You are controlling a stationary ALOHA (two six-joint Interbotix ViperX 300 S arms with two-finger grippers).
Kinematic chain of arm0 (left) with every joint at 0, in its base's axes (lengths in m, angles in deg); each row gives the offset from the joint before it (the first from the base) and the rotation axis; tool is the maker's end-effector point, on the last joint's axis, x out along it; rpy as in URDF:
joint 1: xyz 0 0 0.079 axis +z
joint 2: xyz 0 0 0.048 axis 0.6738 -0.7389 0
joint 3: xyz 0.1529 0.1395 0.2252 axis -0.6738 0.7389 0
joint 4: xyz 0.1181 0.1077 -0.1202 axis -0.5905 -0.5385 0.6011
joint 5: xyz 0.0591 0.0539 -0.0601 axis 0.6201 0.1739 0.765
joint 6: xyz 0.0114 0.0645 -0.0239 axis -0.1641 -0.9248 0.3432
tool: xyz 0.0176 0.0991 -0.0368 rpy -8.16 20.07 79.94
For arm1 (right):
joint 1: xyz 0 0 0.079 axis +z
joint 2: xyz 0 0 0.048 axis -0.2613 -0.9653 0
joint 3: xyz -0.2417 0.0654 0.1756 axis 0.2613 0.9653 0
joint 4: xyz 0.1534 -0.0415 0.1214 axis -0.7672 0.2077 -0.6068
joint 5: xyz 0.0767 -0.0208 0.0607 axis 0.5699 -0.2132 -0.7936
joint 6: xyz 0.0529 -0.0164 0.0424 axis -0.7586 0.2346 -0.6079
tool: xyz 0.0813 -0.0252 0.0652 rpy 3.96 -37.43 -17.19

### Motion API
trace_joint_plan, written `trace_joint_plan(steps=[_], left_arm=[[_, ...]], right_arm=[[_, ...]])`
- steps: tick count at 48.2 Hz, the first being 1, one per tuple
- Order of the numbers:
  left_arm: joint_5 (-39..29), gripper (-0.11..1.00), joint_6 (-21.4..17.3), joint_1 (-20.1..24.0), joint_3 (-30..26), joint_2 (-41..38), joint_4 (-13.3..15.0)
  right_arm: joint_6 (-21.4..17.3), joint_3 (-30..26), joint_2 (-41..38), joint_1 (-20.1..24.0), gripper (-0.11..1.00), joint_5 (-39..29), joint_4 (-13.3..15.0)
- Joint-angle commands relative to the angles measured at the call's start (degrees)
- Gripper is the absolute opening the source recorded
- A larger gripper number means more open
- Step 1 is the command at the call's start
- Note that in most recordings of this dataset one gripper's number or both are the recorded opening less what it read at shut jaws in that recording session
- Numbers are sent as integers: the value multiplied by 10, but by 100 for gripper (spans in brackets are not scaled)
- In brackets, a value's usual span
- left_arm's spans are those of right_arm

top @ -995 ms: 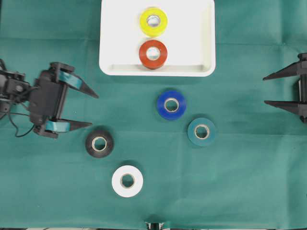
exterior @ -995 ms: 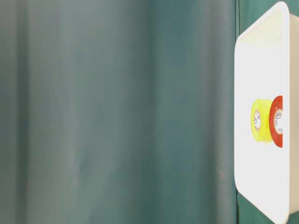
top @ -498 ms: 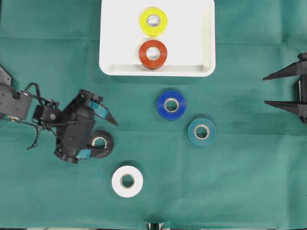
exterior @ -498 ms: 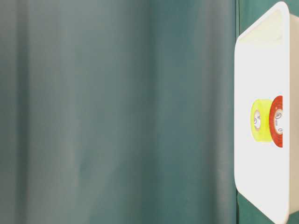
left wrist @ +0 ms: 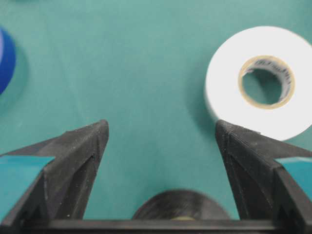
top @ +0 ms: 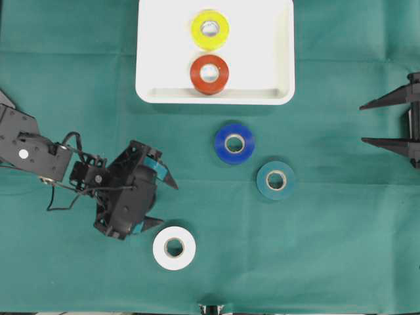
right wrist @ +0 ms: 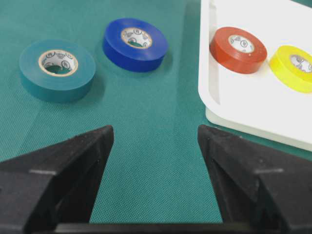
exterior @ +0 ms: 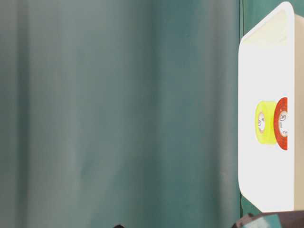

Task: Put the tape into the white case with the left arm.
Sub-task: 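Move the open left gripper toward the white tape roll, then lower the left gripper onto the white roll's rim and close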

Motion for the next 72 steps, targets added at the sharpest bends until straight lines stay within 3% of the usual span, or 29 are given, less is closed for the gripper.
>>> trace_joint_plan(steps=[1,59,67,72], left_arm=[[4,89,0,-11,-20,-2,1],[4,89,0,-26,-91,-105,1],[4,86,1,-26,-91,-106,1],[4,78,2,-26,-91,-106,1]], right_arm=[[0,-4,-4,-1,97,4,1],[0,-5,-4,-1,97,4,1],[0,-5,-4,0,97,4,1],[0,-5,-4,-1,97,4,1]])
